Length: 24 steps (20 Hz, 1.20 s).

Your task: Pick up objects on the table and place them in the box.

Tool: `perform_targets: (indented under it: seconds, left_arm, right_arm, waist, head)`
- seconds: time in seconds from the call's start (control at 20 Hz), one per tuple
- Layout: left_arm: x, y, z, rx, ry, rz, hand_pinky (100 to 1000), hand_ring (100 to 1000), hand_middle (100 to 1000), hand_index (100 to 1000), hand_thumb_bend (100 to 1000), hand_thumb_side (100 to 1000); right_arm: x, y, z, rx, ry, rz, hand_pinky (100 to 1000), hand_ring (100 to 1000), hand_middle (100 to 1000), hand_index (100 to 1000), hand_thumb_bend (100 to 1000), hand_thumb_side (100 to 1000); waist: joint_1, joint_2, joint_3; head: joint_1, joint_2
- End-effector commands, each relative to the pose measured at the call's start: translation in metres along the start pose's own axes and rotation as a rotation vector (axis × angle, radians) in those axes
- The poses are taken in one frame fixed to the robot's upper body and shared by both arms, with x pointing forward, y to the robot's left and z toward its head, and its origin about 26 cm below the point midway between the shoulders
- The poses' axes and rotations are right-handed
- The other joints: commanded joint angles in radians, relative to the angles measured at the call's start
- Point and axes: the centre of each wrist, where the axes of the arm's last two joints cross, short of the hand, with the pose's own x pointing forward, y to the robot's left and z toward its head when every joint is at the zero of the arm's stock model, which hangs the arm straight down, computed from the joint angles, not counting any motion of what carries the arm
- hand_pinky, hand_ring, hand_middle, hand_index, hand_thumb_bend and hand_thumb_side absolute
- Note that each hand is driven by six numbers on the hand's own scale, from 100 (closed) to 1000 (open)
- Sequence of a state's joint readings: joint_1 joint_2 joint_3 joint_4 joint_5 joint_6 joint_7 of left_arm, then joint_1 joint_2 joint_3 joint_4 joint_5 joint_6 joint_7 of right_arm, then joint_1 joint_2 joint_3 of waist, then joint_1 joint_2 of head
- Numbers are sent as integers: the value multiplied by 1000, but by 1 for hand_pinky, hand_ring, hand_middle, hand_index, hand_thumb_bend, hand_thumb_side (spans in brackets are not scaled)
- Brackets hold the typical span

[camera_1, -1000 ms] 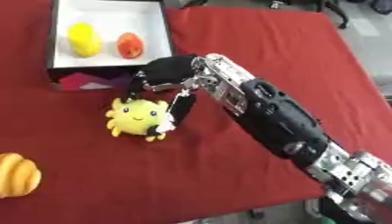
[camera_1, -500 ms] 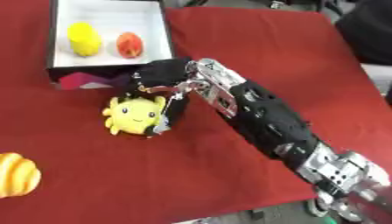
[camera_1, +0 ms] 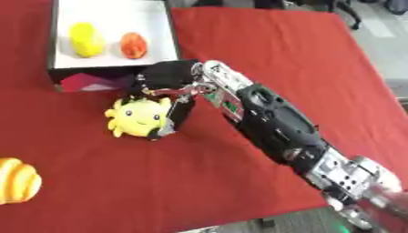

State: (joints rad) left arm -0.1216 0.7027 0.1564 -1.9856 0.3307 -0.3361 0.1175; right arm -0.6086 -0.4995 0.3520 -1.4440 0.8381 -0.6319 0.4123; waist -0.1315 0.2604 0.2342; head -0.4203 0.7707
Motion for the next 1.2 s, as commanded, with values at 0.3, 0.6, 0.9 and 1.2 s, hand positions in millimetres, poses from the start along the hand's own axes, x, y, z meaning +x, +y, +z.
perform_targets:
  seconds: [0.3,0.6,0.9,1.2]
  left_arm:
    - [5,1,-3,-21,-14,-15,856,878,774,806,100,612]
    - [5,2,-2,-21,-13,-18,857,878,775,807,100,612]
    - [5,2,-1,-21,-13,-18,857,879,775,808,100,610]
    - [4,3,0,-21,-12,-20,858,879,776,808,100,609]
  right_arm:
    - [-3,-3,5,-4,8,-42,707,596,465,684,307,441]
    - [2,-20,12,-80,-17,-79,704,589,462,685,185,392]
    - [7,-38,21,-143,-49,-137,710,605,481,695,220,368]
    - [9,-49,30,-214,-71,-152,717,599,473,682,338,411]
  waist:
    - [10,-15,-1]
    - [11,-18,-4]
    - [14,-22,-8]
    - [16,-26,-11]
  head:
    - [-3,-1]
    - [4,-1]
    - [20,-1]
    - [22,-1]
